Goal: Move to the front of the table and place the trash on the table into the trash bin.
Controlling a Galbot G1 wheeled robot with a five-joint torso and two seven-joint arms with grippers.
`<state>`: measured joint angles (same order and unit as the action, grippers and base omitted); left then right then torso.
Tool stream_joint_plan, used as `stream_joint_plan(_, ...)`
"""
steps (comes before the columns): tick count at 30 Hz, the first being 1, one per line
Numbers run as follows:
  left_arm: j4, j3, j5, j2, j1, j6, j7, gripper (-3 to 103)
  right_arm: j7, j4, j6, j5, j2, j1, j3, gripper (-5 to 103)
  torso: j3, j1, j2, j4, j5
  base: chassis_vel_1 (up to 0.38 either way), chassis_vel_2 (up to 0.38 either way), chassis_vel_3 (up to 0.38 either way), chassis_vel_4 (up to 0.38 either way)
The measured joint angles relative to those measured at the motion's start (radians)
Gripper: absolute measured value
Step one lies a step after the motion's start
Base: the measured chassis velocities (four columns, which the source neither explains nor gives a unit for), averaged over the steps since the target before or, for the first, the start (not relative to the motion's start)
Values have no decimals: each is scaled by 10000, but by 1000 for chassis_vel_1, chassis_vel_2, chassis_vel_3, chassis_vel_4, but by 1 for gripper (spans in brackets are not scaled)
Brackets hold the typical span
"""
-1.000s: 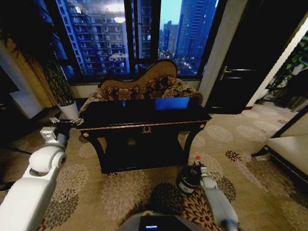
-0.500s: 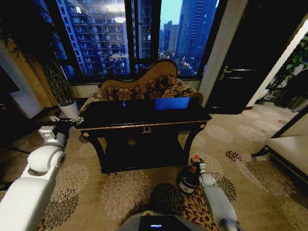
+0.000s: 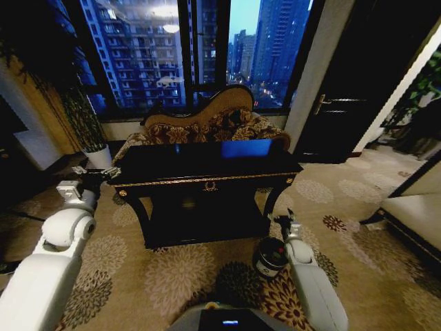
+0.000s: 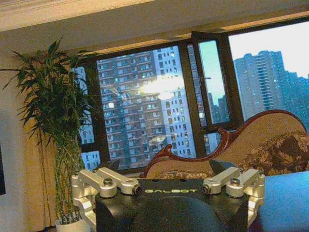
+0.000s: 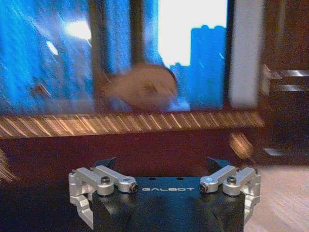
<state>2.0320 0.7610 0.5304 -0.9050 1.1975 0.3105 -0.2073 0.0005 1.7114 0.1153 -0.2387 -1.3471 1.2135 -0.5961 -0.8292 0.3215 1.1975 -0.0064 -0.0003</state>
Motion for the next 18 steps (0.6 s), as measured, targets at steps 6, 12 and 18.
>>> stream_joint_plan(6,183,162,23,-30,151,-36,3,100,-2,3436,957,-353,223,792,646,100,0,0,0,-3,0,0,0,0,0)
stream_joint_plan(12,191,188,37,-24,125,-59,11,100,-3,4215,1147,-79,285,1269,394,100,0,0,0,-3,3,0,0,0,0)
stream_joint_plan(18,306,136,36,-52,103,-56,27,100,-3,4263,878,81,280,1754,-121,100,-2,3,-1,-3,2,11,-20,-14,18)
